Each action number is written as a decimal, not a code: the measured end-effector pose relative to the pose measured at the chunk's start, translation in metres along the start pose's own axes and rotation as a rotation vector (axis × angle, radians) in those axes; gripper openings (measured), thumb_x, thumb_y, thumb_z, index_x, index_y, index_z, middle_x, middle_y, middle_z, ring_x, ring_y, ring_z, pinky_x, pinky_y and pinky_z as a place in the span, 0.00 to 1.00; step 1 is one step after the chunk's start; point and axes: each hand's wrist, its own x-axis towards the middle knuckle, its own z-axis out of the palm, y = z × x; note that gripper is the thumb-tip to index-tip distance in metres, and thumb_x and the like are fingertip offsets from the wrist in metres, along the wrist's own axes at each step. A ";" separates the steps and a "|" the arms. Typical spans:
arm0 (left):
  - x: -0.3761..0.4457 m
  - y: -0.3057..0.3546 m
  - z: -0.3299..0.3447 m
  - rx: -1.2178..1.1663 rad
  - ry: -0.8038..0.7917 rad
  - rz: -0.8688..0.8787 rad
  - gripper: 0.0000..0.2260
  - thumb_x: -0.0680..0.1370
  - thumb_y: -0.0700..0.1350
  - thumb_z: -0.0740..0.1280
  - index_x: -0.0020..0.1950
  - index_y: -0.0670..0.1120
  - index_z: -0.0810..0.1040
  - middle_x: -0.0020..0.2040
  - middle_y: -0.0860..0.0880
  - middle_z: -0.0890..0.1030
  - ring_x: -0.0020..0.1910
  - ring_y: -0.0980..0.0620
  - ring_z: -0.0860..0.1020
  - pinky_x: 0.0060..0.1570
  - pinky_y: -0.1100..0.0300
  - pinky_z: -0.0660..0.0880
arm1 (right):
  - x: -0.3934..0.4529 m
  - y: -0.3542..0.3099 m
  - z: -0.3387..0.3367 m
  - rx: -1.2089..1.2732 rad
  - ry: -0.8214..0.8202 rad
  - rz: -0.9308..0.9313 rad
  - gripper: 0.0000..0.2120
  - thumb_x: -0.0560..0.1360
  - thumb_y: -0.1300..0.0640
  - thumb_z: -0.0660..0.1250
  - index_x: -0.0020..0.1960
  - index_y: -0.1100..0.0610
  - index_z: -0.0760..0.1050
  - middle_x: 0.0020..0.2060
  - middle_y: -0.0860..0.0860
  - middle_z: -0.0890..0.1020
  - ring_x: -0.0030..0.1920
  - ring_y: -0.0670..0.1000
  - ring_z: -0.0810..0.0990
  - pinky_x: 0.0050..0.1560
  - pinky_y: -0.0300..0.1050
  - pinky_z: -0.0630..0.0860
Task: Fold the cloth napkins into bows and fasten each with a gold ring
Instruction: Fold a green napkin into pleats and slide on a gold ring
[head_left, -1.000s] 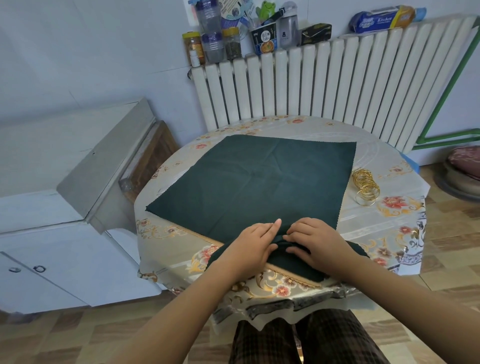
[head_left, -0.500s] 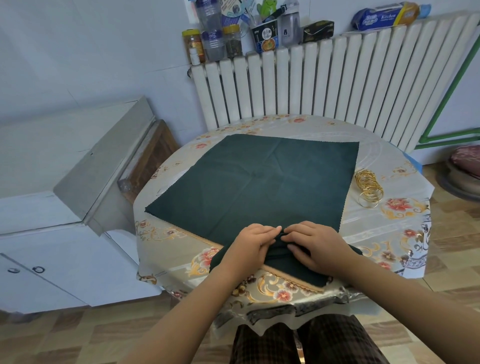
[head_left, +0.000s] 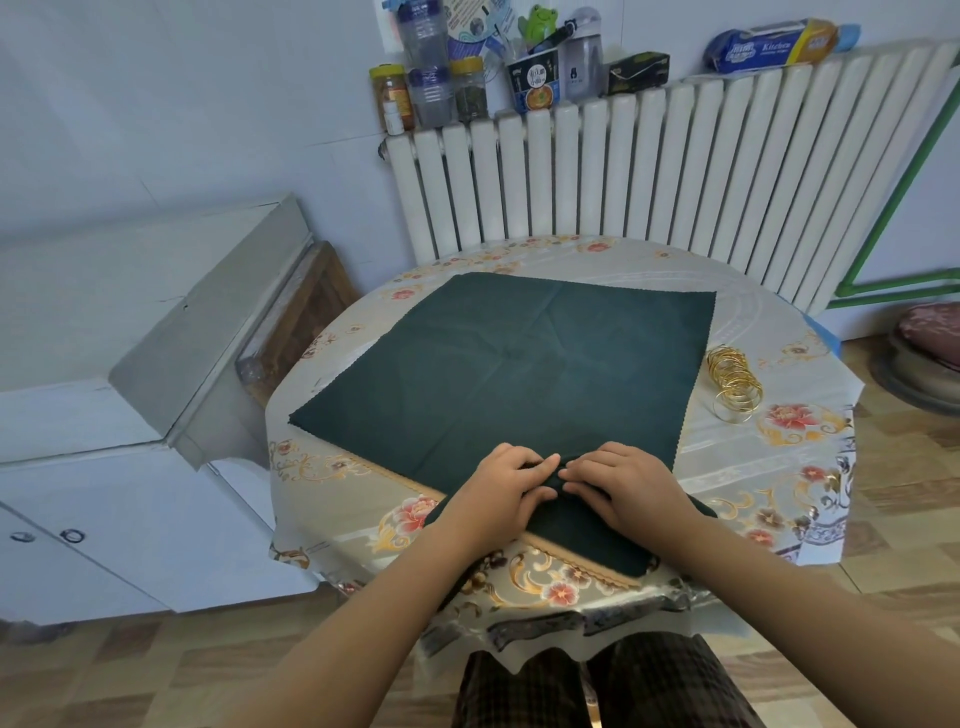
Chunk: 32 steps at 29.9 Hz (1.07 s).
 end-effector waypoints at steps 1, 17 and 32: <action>0.001 0.001 0.000 -0.020 0.021 -0.016 0.18 0.77 0.44 0.64 0.67 0.43 0.75 0.53 0.45 0.78 0.53 0.49 0.72 0.56 0.58 0.71 | -0.001 -0.001 -0.001 0.007 0.003 0.018 0.15 0.75 0.48 0.59 0.43 0.53 0.83 0.39 0.45 0.84 0.37 0.48 0.80 0.37 0.38 0.77; 0.057 0.008 0.007 0.068 0.196 -0.008 0.12 0.72 0.41 0.67 0.54 0.41 0.83 0.38 0.46 0.79 0.37 0.45 0.75 0.41 0.57 0.74 | -0.013 0.059 -0.044 -0.025 0.259 0.781 0.14 0.75 0.53 0.68 0.57 0.58 0.78 0.52 0.54 0.80 0.54 0.55 0.76 0.55 0.46 0.70; 0.095 0.017 0.039 0.104 0.186 -0.007 0.13 0.72 0.40 0.67 0.54 0.41 0.83 0.40 0.46 0.79 0.40 0.45 0.77 0.41 0.52 0.76 | -0.018 0.122 -0.056 -0.153 0.096 1.127 0.26 0.71 0.46 0.69 0.62 0.61 0.71 0.57 0.59 0.74 0.57 0.60 0.72 0.56 0.52 0.70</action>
